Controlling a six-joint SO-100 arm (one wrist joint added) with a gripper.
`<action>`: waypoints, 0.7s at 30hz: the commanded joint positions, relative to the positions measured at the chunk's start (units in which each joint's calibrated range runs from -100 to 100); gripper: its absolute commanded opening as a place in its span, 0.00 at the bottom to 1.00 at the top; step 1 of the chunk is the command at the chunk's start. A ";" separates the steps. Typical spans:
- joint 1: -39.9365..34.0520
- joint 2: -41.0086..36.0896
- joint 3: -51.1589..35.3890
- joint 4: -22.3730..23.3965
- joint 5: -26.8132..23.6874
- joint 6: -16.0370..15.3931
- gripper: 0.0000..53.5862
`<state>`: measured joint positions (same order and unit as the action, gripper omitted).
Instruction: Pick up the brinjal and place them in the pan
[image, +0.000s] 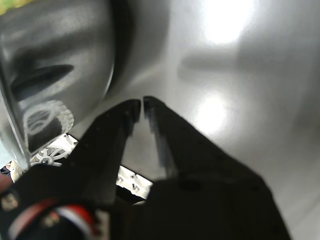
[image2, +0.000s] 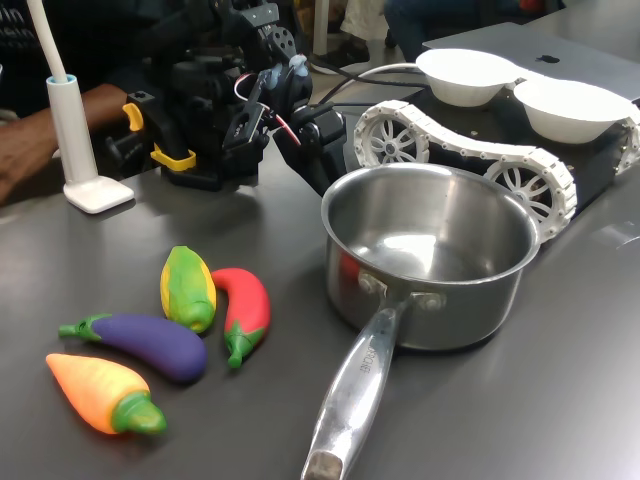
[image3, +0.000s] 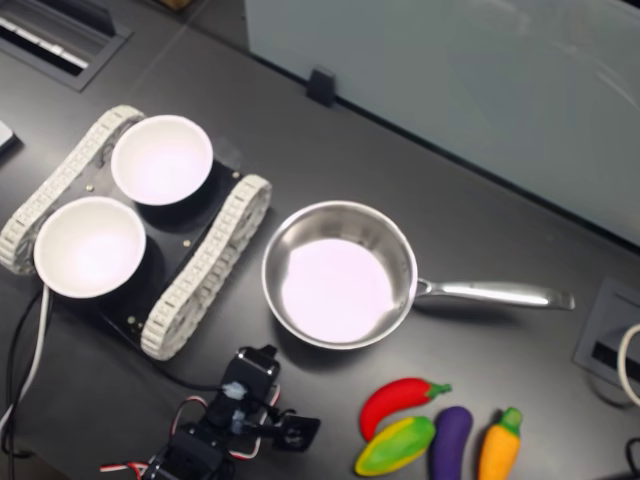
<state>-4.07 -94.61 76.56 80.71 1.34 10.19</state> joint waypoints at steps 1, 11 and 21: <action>7.28 -0.92 -4.00 2.58 2.54 -2.63 0.00; 7.40 -0.92 -4.18 2.75 2.49 -2.63 0.00; 8.54 -0.92 -6.18 3.09 2.15 -2.29 0.00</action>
<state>3.19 -94.61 75.48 83.09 3.39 8.17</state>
